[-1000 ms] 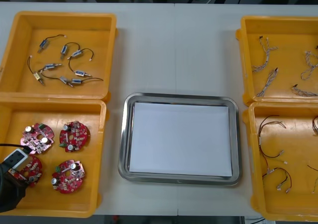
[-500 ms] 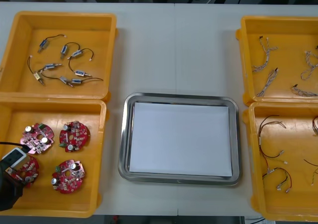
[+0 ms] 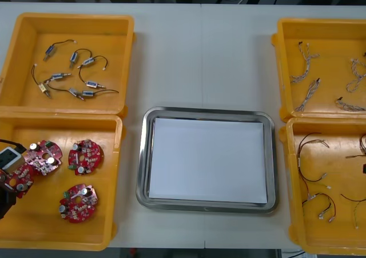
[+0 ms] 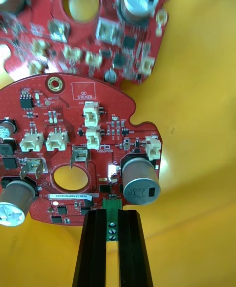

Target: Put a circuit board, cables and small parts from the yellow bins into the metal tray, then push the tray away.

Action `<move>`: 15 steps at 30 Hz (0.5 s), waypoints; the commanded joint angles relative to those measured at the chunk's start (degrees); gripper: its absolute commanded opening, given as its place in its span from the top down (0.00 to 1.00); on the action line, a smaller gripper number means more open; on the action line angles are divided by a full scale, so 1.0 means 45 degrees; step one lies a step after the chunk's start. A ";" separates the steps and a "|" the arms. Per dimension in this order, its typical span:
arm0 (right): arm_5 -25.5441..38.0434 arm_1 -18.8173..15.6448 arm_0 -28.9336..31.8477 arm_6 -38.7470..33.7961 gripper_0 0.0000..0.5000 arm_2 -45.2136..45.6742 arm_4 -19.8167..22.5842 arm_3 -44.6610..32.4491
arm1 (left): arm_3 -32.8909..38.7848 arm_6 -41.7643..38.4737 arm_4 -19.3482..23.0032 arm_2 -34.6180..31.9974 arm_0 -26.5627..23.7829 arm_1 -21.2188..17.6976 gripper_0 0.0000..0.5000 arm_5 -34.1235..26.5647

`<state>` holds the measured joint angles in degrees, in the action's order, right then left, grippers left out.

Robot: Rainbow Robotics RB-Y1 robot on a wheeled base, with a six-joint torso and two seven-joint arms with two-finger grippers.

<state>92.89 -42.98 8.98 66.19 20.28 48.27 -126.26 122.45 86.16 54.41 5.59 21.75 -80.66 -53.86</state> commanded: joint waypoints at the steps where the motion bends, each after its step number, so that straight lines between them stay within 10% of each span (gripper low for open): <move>1: -0.0115 0.0800 -0.0550 0.0428 1.00 -0.0151 -0.0590 -0.0242 | 0.0914 -0.0104 0.0252 -0.1398 -0.0186 0.0777 1.00 -0.1273; 9: -0.0115 0.1230 -0.0667 0.0585 1.00 -0.0209 -0.1176 -0.0242 | 0.2105 -0.0611 0.0408 -0.2375 -0.1241 0.1558 1.00 -0.3949; 15: -0.0096 0.1249 -0.0667 0.0721 0.45 -0.0209 -0.1196 -0.0242 | 0.2730 -0.1041 0.0720 -0.2414 -0.2862 0.2183 1.00 -0.5980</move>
<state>92.88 -37.85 6.88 66.46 19.91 43.28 -126.26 132.52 86.05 56.65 -3.83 13.73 -72.74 -77.88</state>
